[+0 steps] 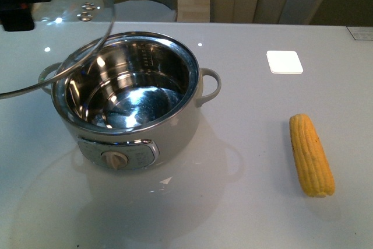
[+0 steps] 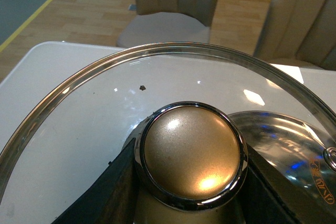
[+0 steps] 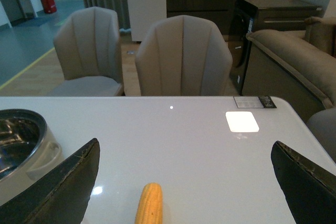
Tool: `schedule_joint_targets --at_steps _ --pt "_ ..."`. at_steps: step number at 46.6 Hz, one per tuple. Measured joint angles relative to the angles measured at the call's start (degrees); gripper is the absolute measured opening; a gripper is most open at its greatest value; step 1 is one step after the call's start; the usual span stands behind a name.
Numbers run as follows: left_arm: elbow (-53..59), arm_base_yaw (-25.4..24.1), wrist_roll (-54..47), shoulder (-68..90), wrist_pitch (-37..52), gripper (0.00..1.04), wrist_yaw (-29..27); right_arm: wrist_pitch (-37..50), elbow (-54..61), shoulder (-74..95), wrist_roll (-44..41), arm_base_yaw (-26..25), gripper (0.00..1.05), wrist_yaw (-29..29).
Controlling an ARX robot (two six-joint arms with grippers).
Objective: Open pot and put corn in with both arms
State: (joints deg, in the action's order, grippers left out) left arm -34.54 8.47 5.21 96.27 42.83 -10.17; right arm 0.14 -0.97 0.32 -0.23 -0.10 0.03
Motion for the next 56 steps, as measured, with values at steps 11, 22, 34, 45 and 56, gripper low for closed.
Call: schedule_joint_targets --at_steps 11,22,34,45,56 --pt "4.48 -18.56 -1.97 1.44 6.51 0.45 5.79 0.00 0.00 0.00 0.00 0.00 0.96 -0.02" --pt "4.50 -29.07 -5.64 14.01 17.99 0.45 9.05 0.00 0.00 0.00 0.00 0.00 0.96 -0.02" --pt "3.74 -30.40 -8.59 28.06 28.24 0.45 13.42 0.00 0.00 0.00 0.00 0.00 0.96 0.00" --pt "-0.15 -31.89 -11.13 40.50 34.93 0.45 14.49 0.00 0.00 0.00 0.00 0.00 0.96 0.00" --pt "-1.46 -32.22 -12.22 46.75 36.48 0.45 14.69 0.00 0.00 0.00 0.00 0.00 0.96 0.00"
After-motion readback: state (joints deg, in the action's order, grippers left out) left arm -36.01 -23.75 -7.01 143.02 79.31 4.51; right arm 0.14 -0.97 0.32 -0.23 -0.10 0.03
